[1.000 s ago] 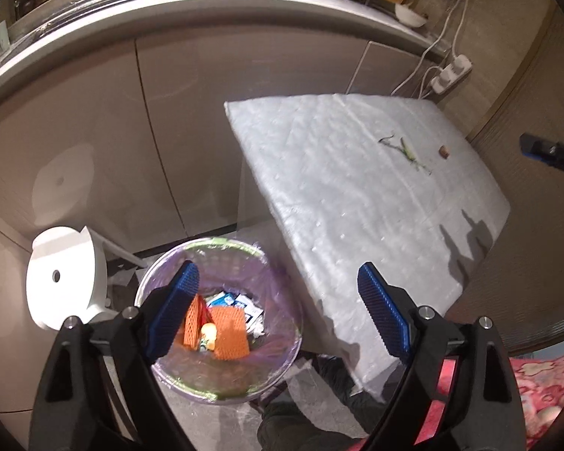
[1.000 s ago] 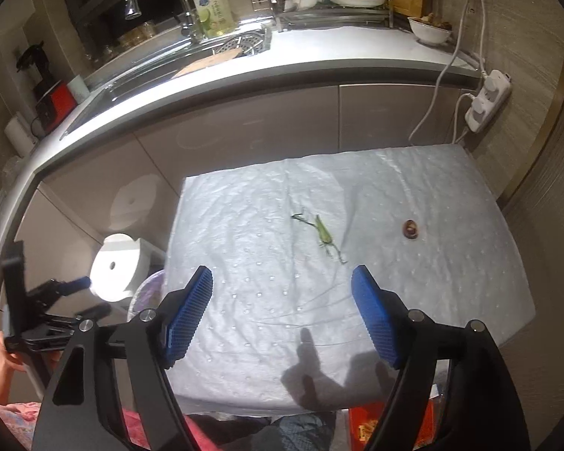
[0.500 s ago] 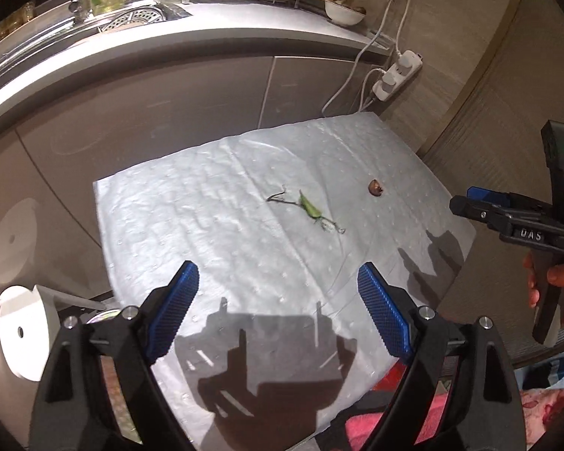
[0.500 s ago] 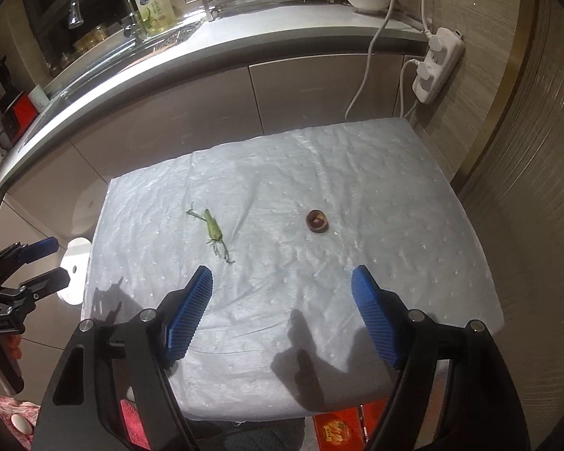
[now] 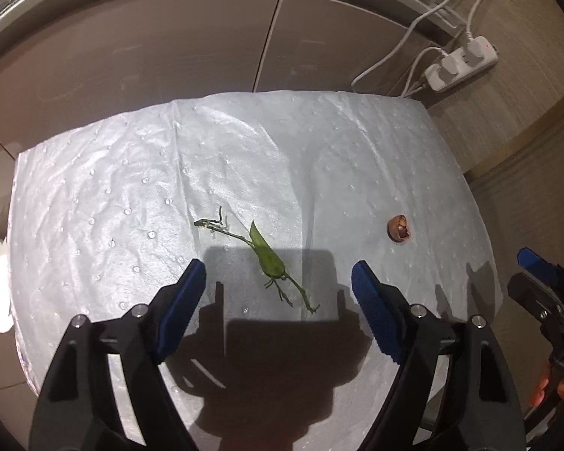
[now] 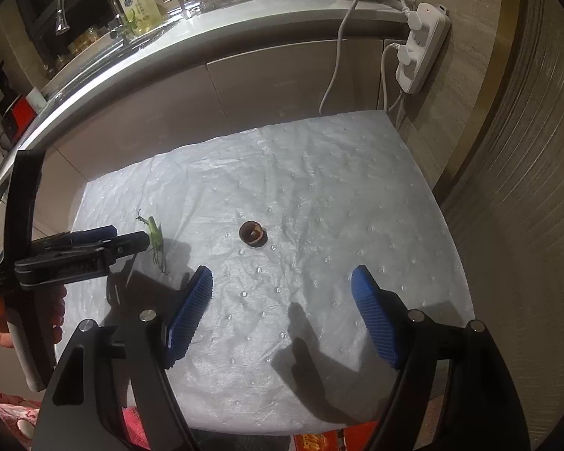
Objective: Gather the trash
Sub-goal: 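Reach to the green plant stem and grasp it with the left tool, then lift the green stem with the left tool while the right tool grasps the brown nut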
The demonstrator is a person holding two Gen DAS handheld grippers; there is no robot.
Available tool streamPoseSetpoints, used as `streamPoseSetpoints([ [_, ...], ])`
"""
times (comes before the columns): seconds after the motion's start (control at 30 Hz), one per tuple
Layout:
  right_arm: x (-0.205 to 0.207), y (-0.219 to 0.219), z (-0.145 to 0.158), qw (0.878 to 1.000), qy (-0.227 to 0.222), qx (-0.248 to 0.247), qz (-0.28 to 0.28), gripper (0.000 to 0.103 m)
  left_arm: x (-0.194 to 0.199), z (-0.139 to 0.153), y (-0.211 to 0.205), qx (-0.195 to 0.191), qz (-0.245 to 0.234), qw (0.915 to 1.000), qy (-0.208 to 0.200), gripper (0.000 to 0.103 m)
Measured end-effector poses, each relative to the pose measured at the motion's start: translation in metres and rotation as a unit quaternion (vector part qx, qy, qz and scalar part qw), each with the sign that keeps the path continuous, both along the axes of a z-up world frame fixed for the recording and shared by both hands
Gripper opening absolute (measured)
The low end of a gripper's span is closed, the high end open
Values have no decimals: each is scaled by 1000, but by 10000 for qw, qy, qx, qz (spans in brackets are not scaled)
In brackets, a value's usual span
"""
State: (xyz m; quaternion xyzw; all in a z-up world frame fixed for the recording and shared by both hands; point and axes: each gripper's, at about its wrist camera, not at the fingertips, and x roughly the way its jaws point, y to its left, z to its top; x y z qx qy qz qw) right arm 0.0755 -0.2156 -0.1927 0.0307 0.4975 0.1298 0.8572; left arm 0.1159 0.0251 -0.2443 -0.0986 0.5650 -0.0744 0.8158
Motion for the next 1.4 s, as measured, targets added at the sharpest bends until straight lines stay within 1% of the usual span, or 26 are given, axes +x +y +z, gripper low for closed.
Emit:
streamPoseSetpoints([
  [0.07, 6, -1, -5, 10000, 4, 28, 59, 76, 8, -9, 3, -93, 249, 9994, 234, 69],
  [0.17, 12, -1, -12, 9999, 13, 110, 117, 76, 14, -16, 5, -183, 533, 9975, 436, 67],
  [0.23, 16, -1, -16, 9998, 17, 144, 142, 76, 17, -19, 4, -171, 596, 9969, 482, 62],
  [0.27, 17, 0, -18, 9997, 24, 163, 156, 76, 18, -20, 3, -165, 603, 9968, 508, 57],
  [0.33, 20, 0, -22, 9996, 44, 200, 170, 76, 20, -24, 1, -166, 645, 9960, 603, 56],
  [0.43, 22, 1, -26, 9995, 70, 230, 183, 76, 20, -21, -2, -136, 653, 9962, 562, 51],
  [0.5, 23, 1, -28, 9995, 85, 236, 190, 76, 19, -21, -2, -105, 649, 9963, 549, 39],
  [0.53, 23, 2, -29, 9995, 90, 231, 196, 76, 19, -21, -2, -160, 632, 9964, 550, 32],
  [0.57, 23, 2, -30, 9995, 88, 224, 208, 76, 20, -23, -3, -227, 611, 9961, 594, 19],
  [0.6, 23, 3, -30, 9995, 89, 210, 222, 76, 20, -25, -2, -243, 630, 9957, 629, 15],
  [0.63, 25, 3, -32, 9995, 97, 188, 245, 76, 18, -25, -1, -256, 672, 9957, 592, 14],
  [0.7, 26, 4, -33, 9994, 94, 145, 292, 76, 17, -26, -2, -274, 672, 9956, 589, 9],
  [0.8, 28, 6, -34, 9992, 89, 114, 371, 76, 13, -26, -2, -220, 551, 9969, 510, 6],
  [0.87, 31, 8, -36, 9989, 66, 136, 441, 76, 11, -24, -2, -220, 532, 9971, 494, 6],
  [0.93, 35, 12, -38, 9981, 16, 214, 583, 76, 7, -16, 3, -275, 527, 9972, 445, 6],
  [1.03, 41, 21, -44, 9964, -66, 268, 800, 76, -4, 5, 10, -276, 426, 9984, 264, 6],
  [1.07, 44, 24, -47, 9958, -104, 262, 876, 71, -9, 14, 13, -274, 386, 9987, 176, 6],
  [1.13, 49, 32, -54, 9942, -102, 212, 1046, 63, -18, 28, 18, -239, 358, 9991, 48, 6],
  [1.27, 54, 46, -65, 9920, -128, -9, 1256, 56, -35, 51, 29, -262, 395, 9988, -158, 6],
  [1.3, 55, 49, -68, 9915, -129, -63, 1290, 54, -39, 55, 32, -257, 423, 9986, -192, 6],
  [1.37, 58, 52, -72, 9908, -110, -123, 1342, 49, -47, 61, 38, -259, 482, 9982, -250, 6],
  [1.4, 58, 53, -73, 9907, -106, -150, 1351, 48, -50, 63, 42, -251, 516, 9980, -269, 6],
])
